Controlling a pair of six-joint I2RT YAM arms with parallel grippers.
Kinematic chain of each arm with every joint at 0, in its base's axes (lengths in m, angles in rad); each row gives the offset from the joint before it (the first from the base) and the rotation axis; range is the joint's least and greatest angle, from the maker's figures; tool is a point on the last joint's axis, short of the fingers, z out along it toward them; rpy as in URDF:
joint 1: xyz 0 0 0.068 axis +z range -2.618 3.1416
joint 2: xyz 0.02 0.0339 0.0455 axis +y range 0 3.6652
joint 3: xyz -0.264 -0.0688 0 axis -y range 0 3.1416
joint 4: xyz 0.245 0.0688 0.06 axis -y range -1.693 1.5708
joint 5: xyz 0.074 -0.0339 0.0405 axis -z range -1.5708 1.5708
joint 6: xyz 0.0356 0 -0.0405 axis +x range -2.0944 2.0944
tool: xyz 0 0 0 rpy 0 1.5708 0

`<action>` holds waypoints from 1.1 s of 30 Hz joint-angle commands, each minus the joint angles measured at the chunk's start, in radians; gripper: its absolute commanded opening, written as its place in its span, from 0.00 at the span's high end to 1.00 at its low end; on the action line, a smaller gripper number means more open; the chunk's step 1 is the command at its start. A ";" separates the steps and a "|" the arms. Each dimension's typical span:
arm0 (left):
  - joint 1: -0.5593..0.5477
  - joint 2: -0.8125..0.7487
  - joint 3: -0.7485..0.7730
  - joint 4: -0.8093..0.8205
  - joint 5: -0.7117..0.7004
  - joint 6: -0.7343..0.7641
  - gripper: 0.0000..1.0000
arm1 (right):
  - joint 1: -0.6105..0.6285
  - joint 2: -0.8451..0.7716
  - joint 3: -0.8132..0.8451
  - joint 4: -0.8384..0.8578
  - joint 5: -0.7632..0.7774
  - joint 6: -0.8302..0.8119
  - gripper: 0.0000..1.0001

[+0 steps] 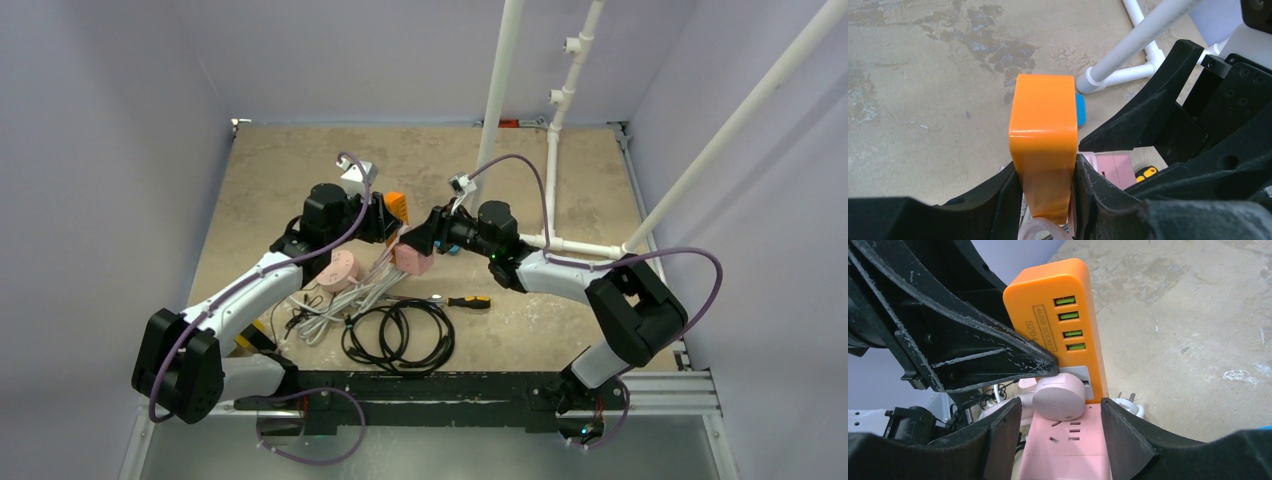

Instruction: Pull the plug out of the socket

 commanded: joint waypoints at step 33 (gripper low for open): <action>-0.030 -0.012 0.010 0.145 0.012 -0.046 1.00 | -0.002 0.061 0.040 0.019 0.084 0.098 0.74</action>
